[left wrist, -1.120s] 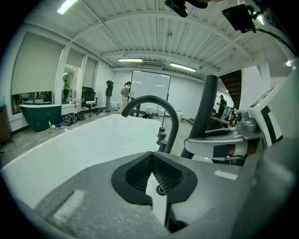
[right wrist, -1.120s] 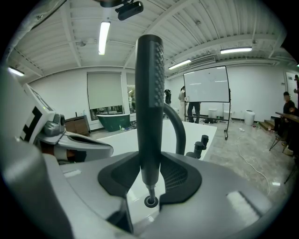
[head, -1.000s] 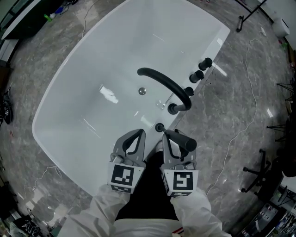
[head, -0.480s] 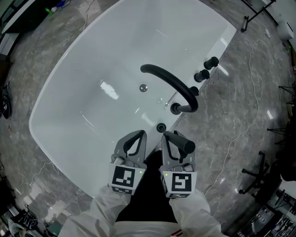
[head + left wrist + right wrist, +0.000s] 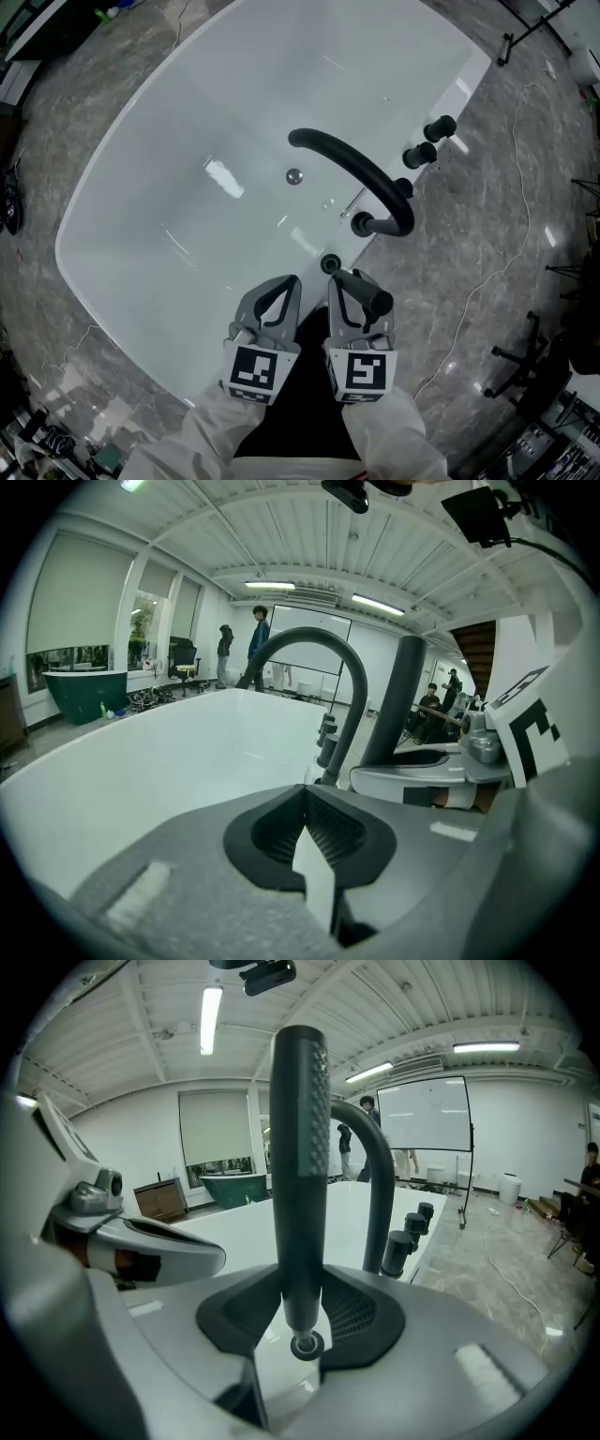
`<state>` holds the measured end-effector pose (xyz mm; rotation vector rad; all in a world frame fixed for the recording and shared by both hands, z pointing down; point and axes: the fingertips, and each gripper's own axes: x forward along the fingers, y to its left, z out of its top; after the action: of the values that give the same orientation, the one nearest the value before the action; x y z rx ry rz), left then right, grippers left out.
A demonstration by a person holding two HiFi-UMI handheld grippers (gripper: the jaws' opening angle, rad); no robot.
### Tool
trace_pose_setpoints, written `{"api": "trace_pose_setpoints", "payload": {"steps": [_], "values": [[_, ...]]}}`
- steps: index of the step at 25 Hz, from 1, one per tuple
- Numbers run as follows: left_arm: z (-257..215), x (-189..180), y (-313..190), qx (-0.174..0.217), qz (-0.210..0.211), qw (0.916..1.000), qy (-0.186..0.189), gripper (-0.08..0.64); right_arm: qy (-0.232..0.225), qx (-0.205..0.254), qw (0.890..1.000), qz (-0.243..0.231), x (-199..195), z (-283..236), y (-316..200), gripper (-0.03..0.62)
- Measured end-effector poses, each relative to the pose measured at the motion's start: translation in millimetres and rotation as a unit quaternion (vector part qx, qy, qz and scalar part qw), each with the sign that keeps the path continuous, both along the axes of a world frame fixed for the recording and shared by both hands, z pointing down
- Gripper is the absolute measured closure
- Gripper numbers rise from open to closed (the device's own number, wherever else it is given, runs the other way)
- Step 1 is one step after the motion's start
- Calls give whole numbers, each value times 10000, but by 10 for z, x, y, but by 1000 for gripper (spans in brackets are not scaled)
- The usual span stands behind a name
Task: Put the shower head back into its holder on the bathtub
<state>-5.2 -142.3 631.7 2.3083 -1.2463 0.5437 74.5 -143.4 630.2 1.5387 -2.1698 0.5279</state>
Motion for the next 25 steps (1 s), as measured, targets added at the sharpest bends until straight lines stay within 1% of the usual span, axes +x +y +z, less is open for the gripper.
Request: {"api": "trace_pose_setpoints", "payload": {"steps": [25], "values": [[325,-100,-11,-253,-118,9996,-45,561,345,-388,9983,-255,-43,633,3,456]]}}
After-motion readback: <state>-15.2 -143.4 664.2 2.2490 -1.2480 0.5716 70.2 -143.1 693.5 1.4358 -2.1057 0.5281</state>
